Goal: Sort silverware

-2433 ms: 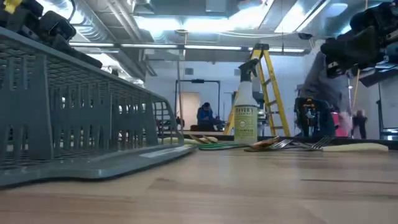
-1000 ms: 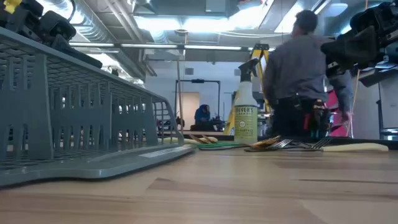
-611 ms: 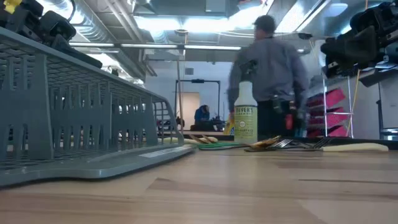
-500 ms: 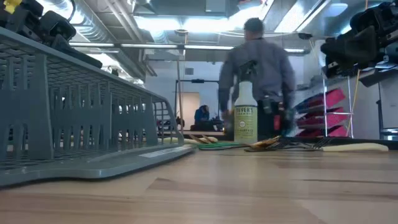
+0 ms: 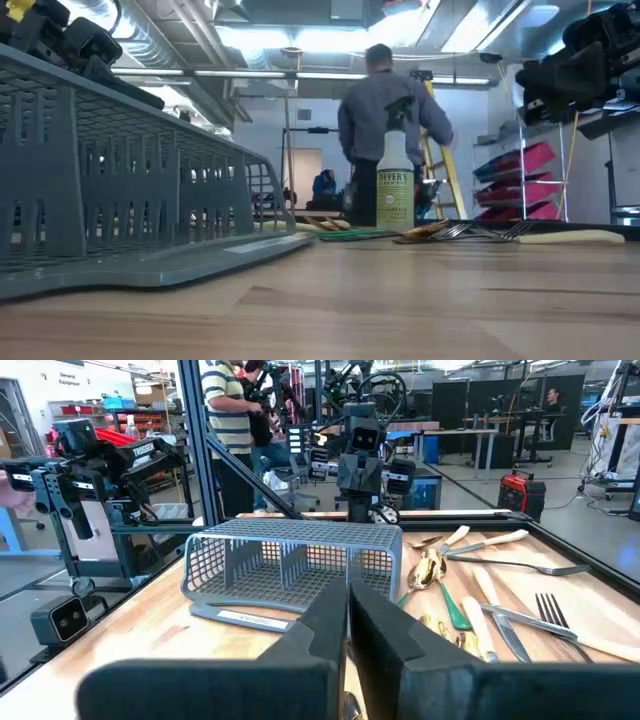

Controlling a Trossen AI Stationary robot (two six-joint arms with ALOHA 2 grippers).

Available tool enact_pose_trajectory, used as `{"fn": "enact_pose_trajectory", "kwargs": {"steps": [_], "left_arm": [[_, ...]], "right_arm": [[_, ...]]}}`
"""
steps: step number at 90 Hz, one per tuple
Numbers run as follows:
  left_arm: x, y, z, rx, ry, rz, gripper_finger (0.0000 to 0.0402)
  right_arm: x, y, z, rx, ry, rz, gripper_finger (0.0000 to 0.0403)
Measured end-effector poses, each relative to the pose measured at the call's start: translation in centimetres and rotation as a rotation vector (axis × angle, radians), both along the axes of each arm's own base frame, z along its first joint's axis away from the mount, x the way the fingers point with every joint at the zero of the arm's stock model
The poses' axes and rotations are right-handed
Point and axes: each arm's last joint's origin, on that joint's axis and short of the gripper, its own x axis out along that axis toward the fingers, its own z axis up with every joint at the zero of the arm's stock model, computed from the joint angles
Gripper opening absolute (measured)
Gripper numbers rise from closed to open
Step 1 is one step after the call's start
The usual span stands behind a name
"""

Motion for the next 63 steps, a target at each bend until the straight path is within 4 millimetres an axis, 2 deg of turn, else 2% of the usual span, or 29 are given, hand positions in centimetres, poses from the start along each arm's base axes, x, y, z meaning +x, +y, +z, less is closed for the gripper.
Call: {"fn": "enact_pose_trajectory", "kwargs": {"steps": [48,63], "left_arm": [[0.00,0.00,0.01,0.000,-0.001,0.000,0.0000],[0.00,0.00,0.00,0.000,0.000,0.000,0.0000]], "right_arm": [[0.00,-0.02,0.03,0.000,-0.003,-0.007,0.0000],[-0.02,-0.07,0.57,0.005,-0.057,-0.025,0.0000]]}}
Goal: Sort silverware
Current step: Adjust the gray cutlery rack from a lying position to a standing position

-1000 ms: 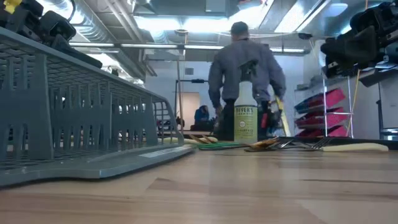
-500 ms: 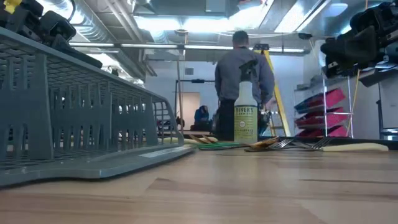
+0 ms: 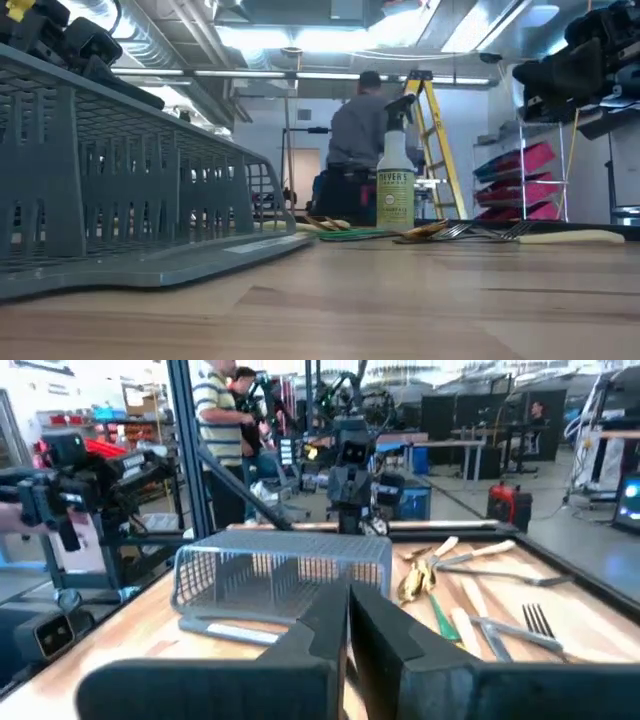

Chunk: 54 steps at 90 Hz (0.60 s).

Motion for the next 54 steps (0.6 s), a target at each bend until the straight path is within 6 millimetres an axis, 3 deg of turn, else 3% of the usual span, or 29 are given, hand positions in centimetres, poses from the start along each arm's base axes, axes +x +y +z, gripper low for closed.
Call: {"fn": "enact_pose_trajectory", "kwargs": {"steps": [14,34,44,54], "left_arm": [[0.0,0.0,0.0,0.000,0.000,0.000,0.0000],[0.0,0.0,0.0,0.000,0.000,0.000,0.0000],[0.0,0.0,0.0,0.000,0.000,0.000,0.0000],[0.0,0.0,0.0,0.018,0.000,-0.002,0.0000]], "right_arm": [[0.0,-0.3,1.2,0.003,-0.116,-0.098,0.0000],[2.0,-0.2,0.5,0.000,-0.007,-0.126,0.0005],[4.1,0.1,1.7,-0.084,0.005,-0.149,0.0019],[8.1,0.9,4.1,-0.179,0.062,-0.099,0.0036]]}}
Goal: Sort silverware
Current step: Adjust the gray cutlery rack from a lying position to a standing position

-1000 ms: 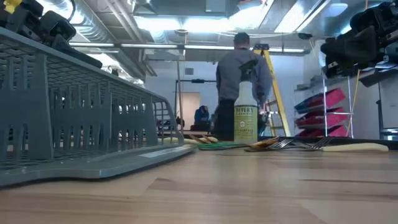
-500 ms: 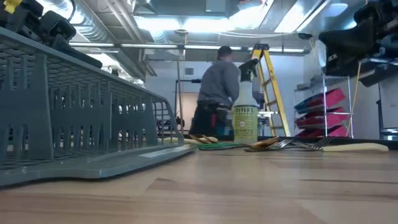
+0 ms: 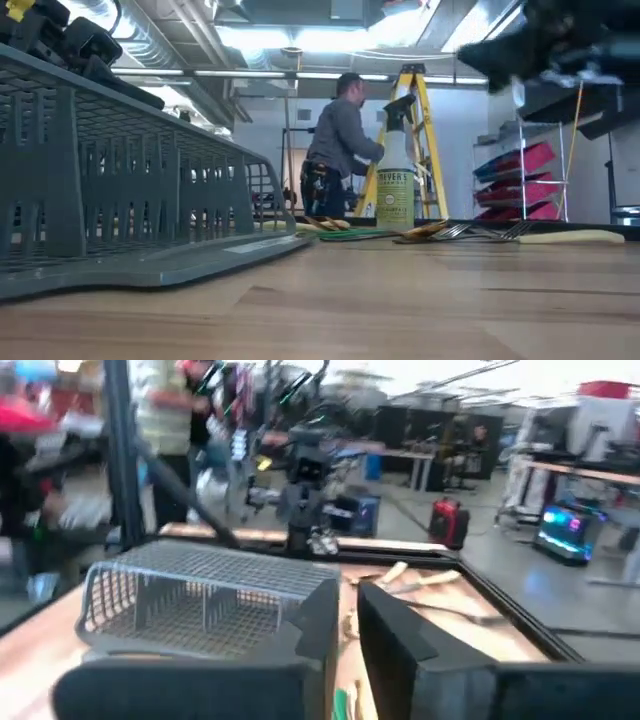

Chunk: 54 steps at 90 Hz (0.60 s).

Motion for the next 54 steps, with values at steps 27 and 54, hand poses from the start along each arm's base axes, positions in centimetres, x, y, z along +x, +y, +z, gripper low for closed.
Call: {"fn": "enact_pose_trajectory", "kwargs": {"steps": [27,54], "left_arm": [[0.0,0.0,0.0,-0.008,-0.001,-0.001,0.0000],[0.0,0.0,0.0,0.036,0.001,-0.007,0.0000]], "right_arm": [[13.6,4.1,3.0,-0.371,0.250,0.104,0.0084],[21.7,8.0,1.3,-0.832,0.574,0.069,0.0170]]}}
